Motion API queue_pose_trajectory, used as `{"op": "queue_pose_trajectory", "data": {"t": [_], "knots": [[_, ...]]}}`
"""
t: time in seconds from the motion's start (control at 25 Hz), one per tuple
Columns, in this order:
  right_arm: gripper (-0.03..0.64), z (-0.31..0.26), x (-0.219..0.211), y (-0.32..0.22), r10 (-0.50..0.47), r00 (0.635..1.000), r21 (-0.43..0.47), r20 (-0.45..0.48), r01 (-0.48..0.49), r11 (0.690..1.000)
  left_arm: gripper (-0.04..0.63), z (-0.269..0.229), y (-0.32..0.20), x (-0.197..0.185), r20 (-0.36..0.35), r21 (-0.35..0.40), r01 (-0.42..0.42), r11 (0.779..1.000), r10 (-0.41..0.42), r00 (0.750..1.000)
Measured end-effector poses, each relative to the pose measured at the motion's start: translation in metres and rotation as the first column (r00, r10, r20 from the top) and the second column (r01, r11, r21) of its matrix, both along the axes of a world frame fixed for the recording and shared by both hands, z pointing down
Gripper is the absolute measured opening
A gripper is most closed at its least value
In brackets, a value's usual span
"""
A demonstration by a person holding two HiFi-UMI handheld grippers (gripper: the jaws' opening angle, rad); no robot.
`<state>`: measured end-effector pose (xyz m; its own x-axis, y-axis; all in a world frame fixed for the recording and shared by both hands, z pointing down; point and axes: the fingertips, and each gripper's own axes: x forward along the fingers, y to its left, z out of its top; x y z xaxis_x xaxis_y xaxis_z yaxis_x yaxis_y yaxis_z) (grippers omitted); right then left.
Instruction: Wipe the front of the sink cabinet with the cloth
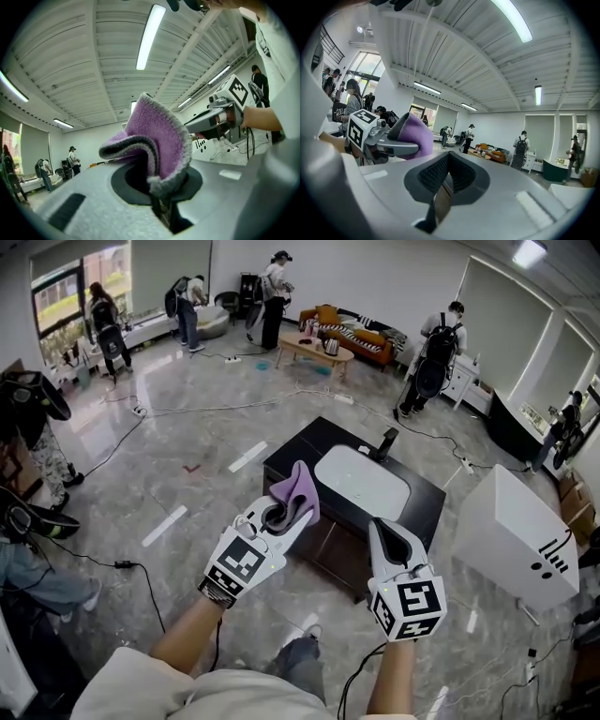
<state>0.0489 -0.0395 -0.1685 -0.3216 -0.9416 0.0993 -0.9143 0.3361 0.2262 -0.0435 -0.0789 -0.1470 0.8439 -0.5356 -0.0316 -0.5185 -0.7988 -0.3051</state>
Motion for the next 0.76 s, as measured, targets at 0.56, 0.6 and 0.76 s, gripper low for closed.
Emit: {"op": "queue_pose_trajectory", "data": {"t": [0.56,0.6,0.76], "knots": [[0.006,0.000,-0.021,0.005,-0.009,1.000,0.008,-0.025,0.009,1.000,0.046,-0.004,0.009,-0.014,-0.004,0.003,-0.019,1.000,0.019,1.000],[0.006,0.000,-0.023,0.007,-0.011,1.000,0.009,-0.025,0.011,1.000,0.046,-0.004,0.010,-0.015,-0.005,0.003,-0.020,1.000,0.020,1.000],[0.006,-0.001,-0.029,0.011,-0.025,0.999,0.014,-0.025,0.025,1.000,0.046,-0.005,0.016,-0.018,-0.008,0.004,-0.025,1.000,0.025,1.000]]}}
